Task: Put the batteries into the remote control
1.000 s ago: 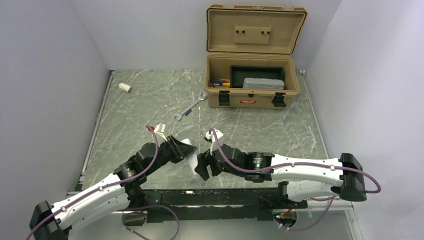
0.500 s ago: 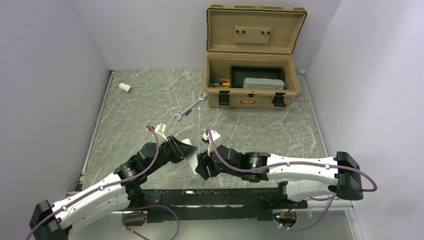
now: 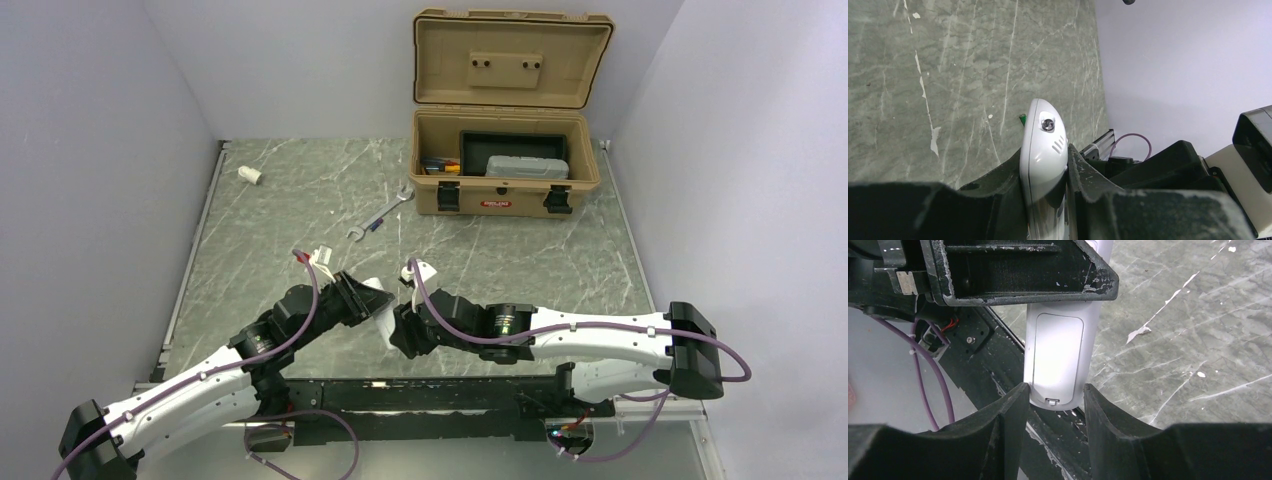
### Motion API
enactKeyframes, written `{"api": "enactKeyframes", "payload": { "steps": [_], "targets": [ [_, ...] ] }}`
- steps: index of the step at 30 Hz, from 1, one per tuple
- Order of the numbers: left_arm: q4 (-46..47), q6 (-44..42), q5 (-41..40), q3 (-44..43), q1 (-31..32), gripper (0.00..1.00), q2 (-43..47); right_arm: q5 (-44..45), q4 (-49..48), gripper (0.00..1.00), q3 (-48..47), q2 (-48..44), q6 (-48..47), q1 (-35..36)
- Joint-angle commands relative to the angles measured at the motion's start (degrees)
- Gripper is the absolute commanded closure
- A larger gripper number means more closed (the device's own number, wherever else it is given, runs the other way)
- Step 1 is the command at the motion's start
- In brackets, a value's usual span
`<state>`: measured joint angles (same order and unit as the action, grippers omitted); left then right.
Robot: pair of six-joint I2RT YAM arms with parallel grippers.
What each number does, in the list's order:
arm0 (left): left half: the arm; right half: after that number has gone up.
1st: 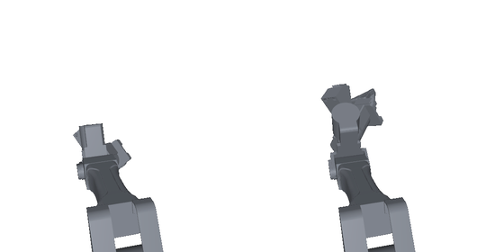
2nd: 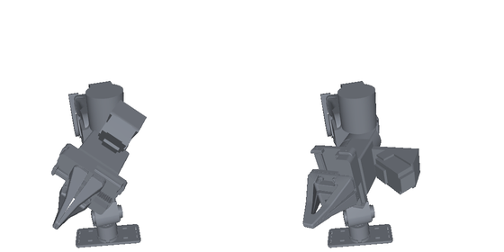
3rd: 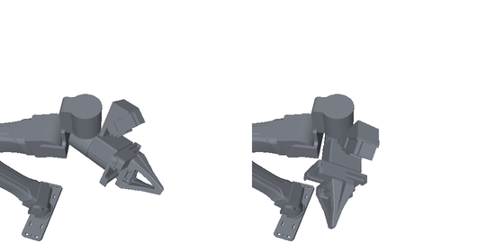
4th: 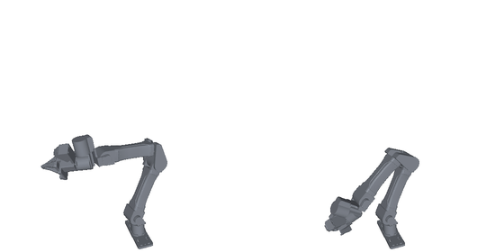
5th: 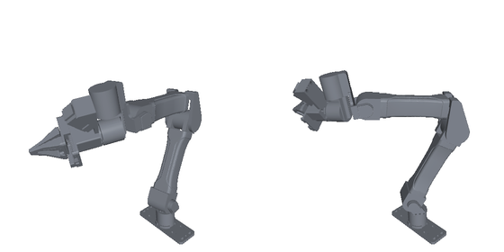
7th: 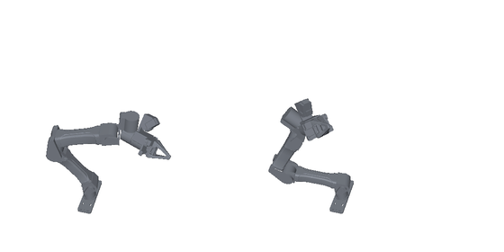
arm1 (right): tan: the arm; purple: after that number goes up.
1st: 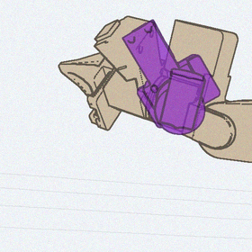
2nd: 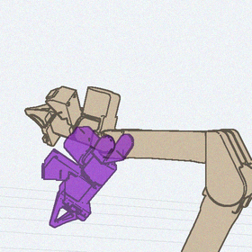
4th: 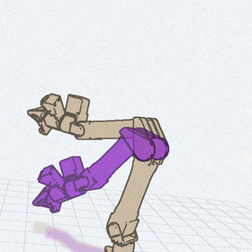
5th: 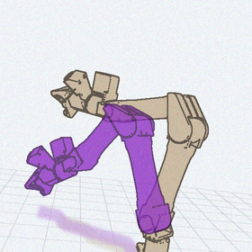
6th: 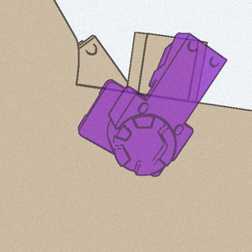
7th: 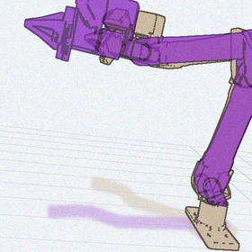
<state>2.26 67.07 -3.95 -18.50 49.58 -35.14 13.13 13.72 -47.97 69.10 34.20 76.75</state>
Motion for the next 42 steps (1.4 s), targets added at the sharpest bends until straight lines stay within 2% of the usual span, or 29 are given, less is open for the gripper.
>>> {"api": "enactKeyframes", "payload": {
  "steps": [1,17,31,37,42],
  "targets": [
    [2.4,0.0,-0.3,-2.1,0.2,1.0,0.4,-0.3,-1.3,0.55,-2.5,0.2,0.7,-0.1],
    [2.3,0.1,-0.6,-1.8,0.2,1.0,0.7,-0.5,-1.2,0.68,-2.3,0.3,0.8,0.0],
    [2.5,0.0,-0.3,-1.5,0.1,1.0,0.2,0.8,-0.2,0.68,-2.2,-1.9,-0.3,0.0],
    [2.9,-0.6,1.2,-1.4,0.1,1.0,0.5,0.7,0.7,0.64,-1.4,-6.3,-10.7,0.0],
    [4.2,-0.8,3.3,-1.3,0.2,1.0,0.0,-0.7,-3.1,0.61,3.1,-12.2,-20.7,0.0]
  ]
}}
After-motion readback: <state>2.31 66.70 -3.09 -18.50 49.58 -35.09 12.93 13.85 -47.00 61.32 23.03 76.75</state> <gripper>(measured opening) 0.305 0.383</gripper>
